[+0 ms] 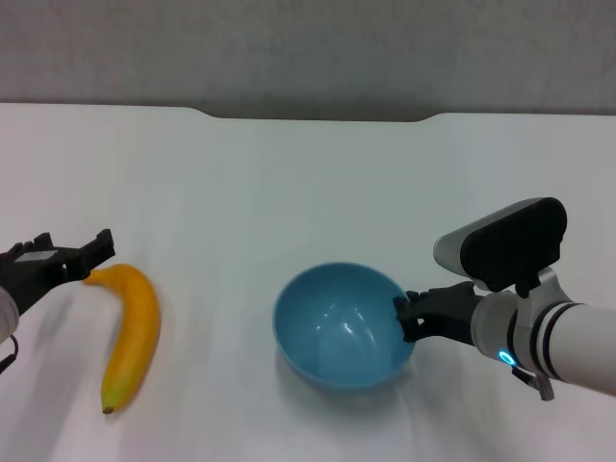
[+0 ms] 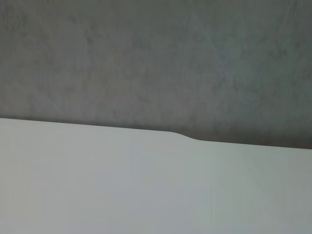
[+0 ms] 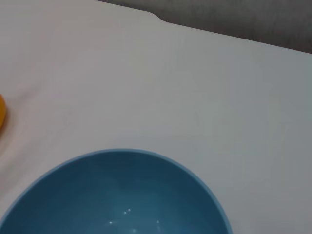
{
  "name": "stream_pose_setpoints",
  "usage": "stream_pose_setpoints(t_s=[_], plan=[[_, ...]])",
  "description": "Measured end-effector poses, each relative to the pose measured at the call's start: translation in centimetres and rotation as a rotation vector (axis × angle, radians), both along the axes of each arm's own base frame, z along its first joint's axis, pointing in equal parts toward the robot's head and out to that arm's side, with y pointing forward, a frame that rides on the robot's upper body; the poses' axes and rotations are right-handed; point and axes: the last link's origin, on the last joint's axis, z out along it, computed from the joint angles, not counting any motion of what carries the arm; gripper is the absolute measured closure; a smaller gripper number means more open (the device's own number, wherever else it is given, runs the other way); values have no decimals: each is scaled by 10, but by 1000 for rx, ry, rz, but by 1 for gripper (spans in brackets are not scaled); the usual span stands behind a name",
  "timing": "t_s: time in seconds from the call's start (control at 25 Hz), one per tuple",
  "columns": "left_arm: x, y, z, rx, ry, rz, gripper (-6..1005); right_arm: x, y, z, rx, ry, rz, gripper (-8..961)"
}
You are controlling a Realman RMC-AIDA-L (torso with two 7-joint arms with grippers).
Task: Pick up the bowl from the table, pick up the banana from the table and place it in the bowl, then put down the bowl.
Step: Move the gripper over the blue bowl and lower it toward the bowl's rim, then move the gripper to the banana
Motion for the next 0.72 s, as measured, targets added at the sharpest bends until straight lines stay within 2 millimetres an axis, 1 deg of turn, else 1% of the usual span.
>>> stream_pose_setpoints(t_s=[0.24, 0.48, 0.56, 0.72], plan=[[0, 0, 0, -1, 0, -1, 109, 0, 0, 1, 3, 2, 0, 859], [0, 0, -1, -4, 0, -1, 108, -5, 4, 5, 23, 18, 14, 912], [0, -1, -2, -6, 1, 1, 108, -9, 5, 8, 34, 25, 25, 913], [0, 0, -4, -32, -10, -2, 108, -14, 10, 20, 73, 12, 55, 914]])
